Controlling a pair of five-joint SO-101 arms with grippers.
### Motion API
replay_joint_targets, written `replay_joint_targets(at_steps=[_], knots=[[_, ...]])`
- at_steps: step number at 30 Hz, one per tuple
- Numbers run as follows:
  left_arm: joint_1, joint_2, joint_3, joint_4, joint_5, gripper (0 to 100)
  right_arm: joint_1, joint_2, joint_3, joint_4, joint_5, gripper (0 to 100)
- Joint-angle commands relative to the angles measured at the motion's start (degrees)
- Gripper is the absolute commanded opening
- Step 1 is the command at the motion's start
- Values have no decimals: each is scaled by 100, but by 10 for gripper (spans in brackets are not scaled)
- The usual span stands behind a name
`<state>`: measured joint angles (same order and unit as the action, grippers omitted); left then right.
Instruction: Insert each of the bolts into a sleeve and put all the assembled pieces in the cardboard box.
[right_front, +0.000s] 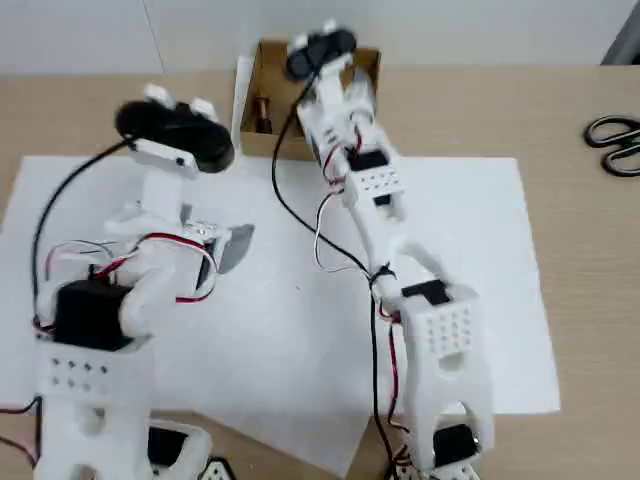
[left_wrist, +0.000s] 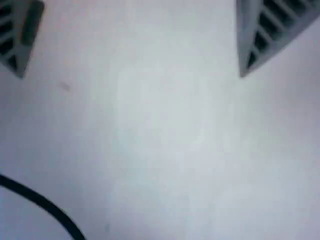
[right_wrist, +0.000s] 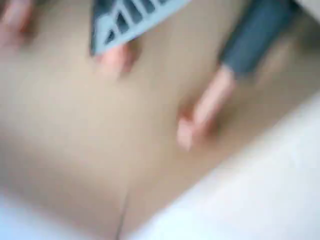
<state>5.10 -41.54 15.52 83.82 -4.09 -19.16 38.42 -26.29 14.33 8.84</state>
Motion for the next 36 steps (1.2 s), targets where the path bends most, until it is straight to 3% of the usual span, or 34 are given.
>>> replay_joint_targets(at_steps=[1,6,17,22,27,36], knots=[[-35,-79,-576,-88,18,261,-4,-1420,-325,708,53,281],[-35,-246,-1209,-88,0,261,-66,-2721,-325,2299,53,281],[-35,-2180,-1209,-88,18,261,-66,-6088,-316,6097,18,281],[-26,-3024,-347,132,0,261,-48,-7275,-290,8013,-53,281],[-35,-4149,1349,-316,-9,261,-31,-8382,158,8154,-607,281],[-44,-6338,4040,-1178,-9,261,215,-11108,3895,7749,-668,281]])
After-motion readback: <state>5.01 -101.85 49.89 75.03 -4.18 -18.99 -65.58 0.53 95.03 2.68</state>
